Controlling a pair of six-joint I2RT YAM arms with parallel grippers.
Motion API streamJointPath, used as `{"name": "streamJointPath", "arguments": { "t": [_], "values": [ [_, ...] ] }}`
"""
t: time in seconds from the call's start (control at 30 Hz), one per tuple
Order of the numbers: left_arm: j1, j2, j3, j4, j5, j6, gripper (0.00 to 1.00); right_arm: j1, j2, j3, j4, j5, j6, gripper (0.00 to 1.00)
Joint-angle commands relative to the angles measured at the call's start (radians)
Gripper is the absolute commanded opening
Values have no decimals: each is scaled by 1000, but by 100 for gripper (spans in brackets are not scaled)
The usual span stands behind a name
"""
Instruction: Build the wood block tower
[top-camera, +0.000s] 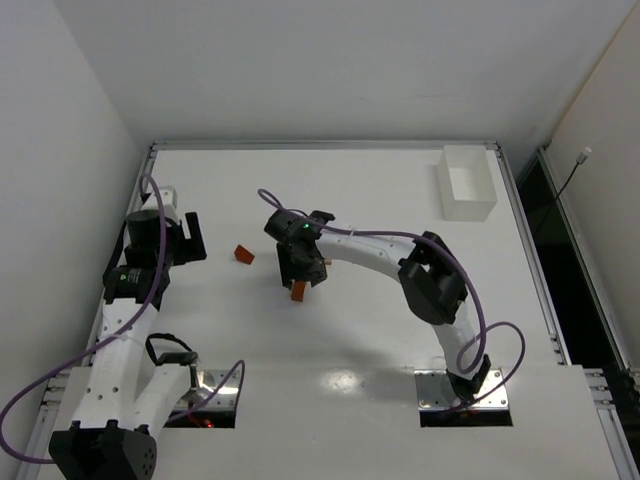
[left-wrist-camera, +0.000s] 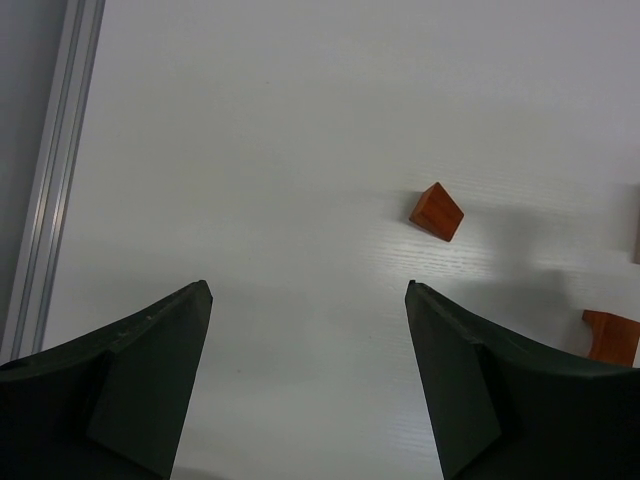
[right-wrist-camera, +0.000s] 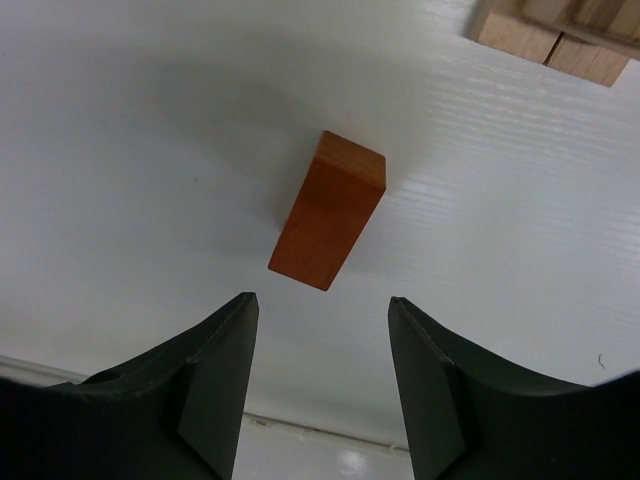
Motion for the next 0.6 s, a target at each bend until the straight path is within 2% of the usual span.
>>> {"name": "streamJointPath", "arguments": {
  "t": [0.0,0.2,0.57],
  "values": [
    [18,-32,-6,31,-9,-13,76,3,11,1,5,9,62,53],
    [18,-50,-15,31,-18,-13,76,3,20,-50,28,-12,111,53],
    [18,-59,-24,40,-18,-13,77,3,58,-41,60,-35,155,51]
  ]
}}
